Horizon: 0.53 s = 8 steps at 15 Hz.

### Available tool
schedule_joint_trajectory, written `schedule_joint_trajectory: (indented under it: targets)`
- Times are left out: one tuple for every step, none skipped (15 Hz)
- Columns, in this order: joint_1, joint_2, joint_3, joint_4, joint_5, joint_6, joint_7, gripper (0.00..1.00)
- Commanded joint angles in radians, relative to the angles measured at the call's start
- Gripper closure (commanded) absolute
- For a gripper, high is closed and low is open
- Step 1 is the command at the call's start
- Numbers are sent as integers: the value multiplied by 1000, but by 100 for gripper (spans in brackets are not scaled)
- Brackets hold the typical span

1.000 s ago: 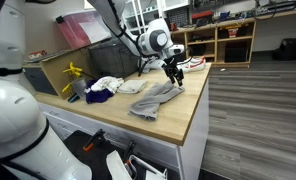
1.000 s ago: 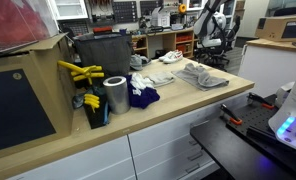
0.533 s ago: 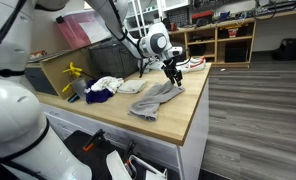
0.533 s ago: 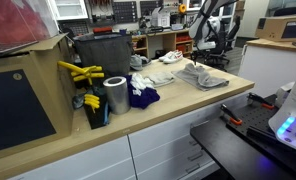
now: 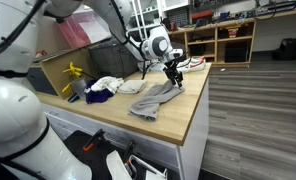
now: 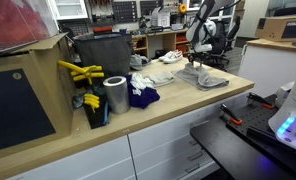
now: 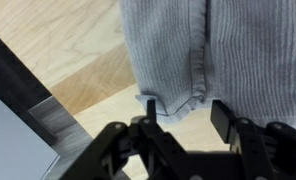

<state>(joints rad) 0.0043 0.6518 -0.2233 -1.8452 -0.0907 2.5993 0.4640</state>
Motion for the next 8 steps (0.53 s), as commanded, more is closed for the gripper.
schedule_joint_trajectory:
  targets:
    - [29,28,-12,37,20,4,24,41]
    - [34,31,-11,41,21,4,25,42]
    - [38,35,-11,45,22,4,26,41]
    - [42,38,-11,48,23,4,27,43]
    - [46,42,-11,52,25,3,32,43]
    - [50,45,-11,55,25,2,35,44]
    - [53,46,-12,57,25,1,36,43]
    - [54,48,-14,58,24,0,36,44]
